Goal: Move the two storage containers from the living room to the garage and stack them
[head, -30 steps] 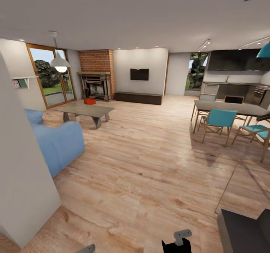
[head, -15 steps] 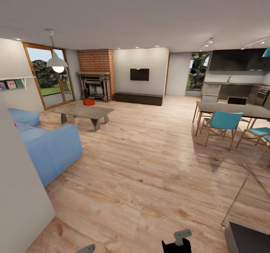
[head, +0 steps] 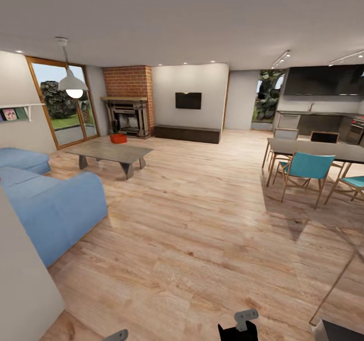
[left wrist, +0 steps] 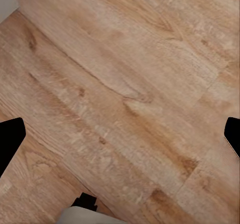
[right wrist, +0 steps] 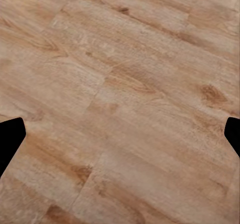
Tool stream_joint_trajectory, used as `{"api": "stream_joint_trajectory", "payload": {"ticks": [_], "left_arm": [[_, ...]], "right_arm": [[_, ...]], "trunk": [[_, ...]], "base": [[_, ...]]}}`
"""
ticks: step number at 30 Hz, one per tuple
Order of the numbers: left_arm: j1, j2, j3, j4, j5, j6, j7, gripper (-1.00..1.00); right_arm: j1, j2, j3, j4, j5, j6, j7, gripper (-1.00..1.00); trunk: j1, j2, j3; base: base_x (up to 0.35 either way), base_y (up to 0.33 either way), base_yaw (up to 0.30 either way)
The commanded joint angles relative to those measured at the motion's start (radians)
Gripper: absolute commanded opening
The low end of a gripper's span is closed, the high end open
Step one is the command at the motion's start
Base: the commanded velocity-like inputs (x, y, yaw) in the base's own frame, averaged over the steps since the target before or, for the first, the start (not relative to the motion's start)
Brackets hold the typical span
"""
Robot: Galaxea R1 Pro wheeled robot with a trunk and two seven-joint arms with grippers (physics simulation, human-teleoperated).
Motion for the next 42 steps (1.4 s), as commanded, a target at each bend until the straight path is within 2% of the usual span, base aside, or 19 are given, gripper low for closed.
{"api": "stream_joint_trajectory", "payload": {"ticks": [1, 42], "left_arm": [[0.000, -0.001, 0.001, -0.002, 0.010, 0.004, 0.001, 1.00], [0.000, 0.001, 0.001, -0.001, 0.007, 0.004, -0.003, 1.00]], "right_arm": [[0.000, 0.001, -0.004, 0.000, 0.009, -0.003, 0.004, 1.00], [0.000, 0.001, -0.004, 0.000, 0.009, -0.003, -0.002, 1.00]], "trunk": [[0.001, -0.001, -0.001], [0.001, -0.001, -0.001]], "base": [[0.324, 0.000, 0.000], [0.324, 0.000, 0.000]]}}
